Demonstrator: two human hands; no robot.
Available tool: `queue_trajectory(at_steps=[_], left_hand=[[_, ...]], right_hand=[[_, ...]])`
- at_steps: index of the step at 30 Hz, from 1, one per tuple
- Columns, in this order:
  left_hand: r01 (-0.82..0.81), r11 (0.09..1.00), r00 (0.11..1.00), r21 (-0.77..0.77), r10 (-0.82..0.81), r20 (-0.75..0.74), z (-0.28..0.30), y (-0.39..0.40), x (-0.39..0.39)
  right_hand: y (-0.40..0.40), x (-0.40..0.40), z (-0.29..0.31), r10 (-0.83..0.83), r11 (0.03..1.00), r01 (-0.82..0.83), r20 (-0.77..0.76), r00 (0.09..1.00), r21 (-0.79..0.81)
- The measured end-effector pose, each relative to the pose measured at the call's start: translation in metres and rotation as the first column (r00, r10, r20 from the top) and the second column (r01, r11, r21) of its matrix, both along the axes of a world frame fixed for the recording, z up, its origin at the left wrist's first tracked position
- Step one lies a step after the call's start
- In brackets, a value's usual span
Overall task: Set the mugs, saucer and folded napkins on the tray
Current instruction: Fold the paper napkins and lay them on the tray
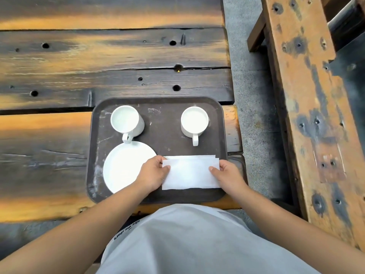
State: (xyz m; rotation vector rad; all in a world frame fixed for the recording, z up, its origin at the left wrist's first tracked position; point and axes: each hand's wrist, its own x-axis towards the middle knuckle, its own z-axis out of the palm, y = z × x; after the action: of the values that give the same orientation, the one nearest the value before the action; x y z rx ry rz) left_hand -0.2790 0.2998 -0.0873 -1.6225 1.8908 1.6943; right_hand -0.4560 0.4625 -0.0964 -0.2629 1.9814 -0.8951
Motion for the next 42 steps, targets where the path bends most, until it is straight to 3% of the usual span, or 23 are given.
queue_trajectory(at_steps=[6,21,28,42], left_hand=[[0.006,0.995,1.000,-0.097,-0.004,0.014,-0.003,0.000,0.005],[0.066,0.973,0.998,-0.219,-0.066,0.011,0.000,0.000,0.014],[0.081,0.960,0.993,-0.269,-0.101,-0.062,0.007,0.004,0.014],[0.367,0.862,0.930,-0.349,-0.350,0.113,0.004,0.001,0.012]], right_hand=[[0.000,-0.004,-0.008,0.112,0.987,-0.090,-0.177,0.978,0.132],[-0.009,-0.004,-0.014,0.134,0.984,-0.105,-0.208,0.969,0.146],[-0.004,-0.006,-0.010,0.103,0.987,-0.075,-0.207,0.973,0.139],[-0.010,-0.005,0.004,0.165,0.963,-0.103,-0.242,0.956,0.250]])
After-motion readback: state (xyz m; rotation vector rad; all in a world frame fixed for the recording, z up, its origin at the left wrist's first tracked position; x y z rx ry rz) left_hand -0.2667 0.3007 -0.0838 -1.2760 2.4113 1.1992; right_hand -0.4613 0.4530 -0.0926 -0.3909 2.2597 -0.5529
